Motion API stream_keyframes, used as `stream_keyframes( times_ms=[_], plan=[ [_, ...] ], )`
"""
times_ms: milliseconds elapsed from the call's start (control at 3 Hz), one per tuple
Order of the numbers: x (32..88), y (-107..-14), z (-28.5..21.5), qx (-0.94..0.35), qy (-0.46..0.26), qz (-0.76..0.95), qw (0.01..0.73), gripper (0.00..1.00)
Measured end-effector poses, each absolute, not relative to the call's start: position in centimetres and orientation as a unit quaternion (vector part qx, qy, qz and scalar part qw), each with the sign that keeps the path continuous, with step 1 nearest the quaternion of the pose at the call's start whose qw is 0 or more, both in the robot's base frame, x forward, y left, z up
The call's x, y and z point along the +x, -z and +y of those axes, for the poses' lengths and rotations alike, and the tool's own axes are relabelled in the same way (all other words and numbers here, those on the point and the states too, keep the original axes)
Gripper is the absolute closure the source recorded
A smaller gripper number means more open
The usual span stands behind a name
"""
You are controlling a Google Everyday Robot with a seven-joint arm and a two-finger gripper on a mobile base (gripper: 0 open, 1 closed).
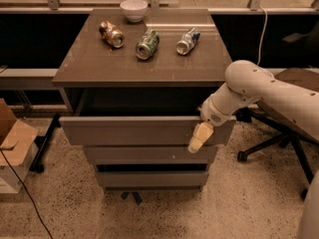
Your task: Open top drawer
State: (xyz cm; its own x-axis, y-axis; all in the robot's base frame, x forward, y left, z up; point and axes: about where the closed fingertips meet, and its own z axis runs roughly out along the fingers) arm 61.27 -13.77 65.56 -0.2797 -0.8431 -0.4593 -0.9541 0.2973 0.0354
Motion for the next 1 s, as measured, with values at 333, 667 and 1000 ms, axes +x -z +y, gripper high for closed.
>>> stream_keyframes(
  times_ms=[333,667,1000],
  plan=[
    [59.81,-64.47,-15.23,-0.567,-0.148,0.794,0.159,0.27],
    [59.81,-65.08,-15.23,-0.567,-0.148,0.794,0.159,0.50],
    [59.81,-65.27,-15.23,-0.567,-0.148,0.794,0.159,0.73]
  ],
)
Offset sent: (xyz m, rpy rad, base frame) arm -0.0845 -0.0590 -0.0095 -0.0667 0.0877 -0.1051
